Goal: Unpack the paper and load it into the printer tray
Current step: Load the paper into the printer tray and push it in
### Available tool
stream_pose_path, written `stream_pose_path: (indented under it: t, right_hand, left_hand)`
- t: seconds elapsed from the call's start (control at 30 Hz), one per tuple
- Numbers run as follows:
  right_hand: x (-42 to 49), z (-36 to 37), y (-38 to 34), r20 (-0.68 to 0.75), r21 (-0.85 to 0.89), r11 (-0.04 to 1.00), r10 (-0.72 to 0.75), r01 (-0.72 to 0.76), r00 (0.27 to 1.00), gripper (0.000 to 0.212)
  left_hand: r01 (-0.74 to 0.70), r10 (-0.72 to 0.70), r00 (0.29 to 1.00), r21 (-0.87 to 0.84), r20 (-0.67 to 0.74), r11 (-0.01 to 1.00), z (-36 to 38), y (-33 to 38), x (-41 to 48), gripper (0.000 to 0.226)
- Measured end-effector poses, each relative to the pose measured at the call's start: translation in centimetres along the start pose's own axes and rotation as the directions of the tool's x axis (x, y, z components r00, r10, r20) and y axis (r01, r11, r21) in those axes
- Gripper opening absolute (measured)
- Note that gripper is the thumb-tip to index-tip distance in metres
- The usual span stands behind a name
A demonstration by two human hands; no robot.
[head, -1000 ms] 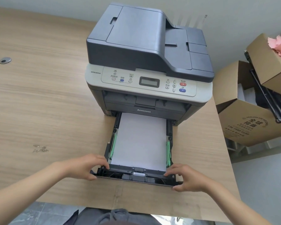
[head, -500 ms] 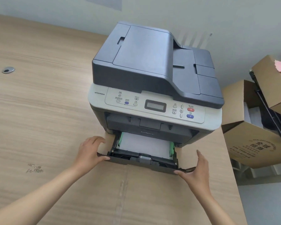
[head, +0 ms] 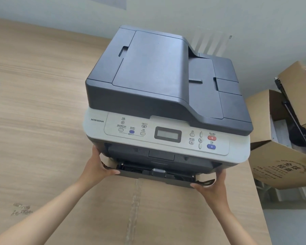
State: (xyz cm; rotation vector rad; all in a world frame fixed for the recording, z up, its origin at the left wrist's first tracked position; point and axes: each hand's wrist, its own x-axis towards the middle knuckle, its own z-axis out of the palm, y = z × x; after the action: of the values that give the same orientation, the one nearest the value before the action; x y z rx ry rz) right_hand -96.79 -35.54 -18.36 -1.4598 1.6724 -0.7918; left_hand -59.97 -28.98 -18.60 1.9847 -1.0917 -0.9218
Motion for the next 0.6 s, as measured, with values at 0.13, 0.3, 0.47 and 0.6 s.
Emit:
stream_pose_path:
  t: [0.13, 0.3, 0.47, 0.6]
  right_hand:
    - [0.0, 0.2, 0.9, -0.054, 0.022, 1.0, 0.002, -0.001, 0.999, 0.098]
    - [0.5, 1.5, 0.5, -0.189, 0.097, 0.995, 0.015, 0.004, 0.982, 0.082]
    - [1.1, 2.5, 0.7, -0.275, 0.094, 0.995, 0.005, 0.021, 0.962, 0.083]
    - [1.6, 2.3, 1.2, -0.295, 0.078, 0.996, -0.015, 0.039, 0.955, 0.084]
  left_hand:
    - [-0.003, 0.002, 1.0, -0.069, -0.019, 0.998, 0.3, -0.7, -0.1, 0.094]
    - [-0.019, -0.004, 0.979, -0.11, -0.203, 0.994, 1.6, 0.1, 0.0, 0.076]
    - [-0.007, -0.028, 0.96, -0.12, -0.279, 0.993, 2.3, 0.2, 0.4, 0.078]
    - [-0.015, 0.004, 0.961, -0.037, -0.277, 0.999, 2.1, -0.3, 0.8, 0.078]
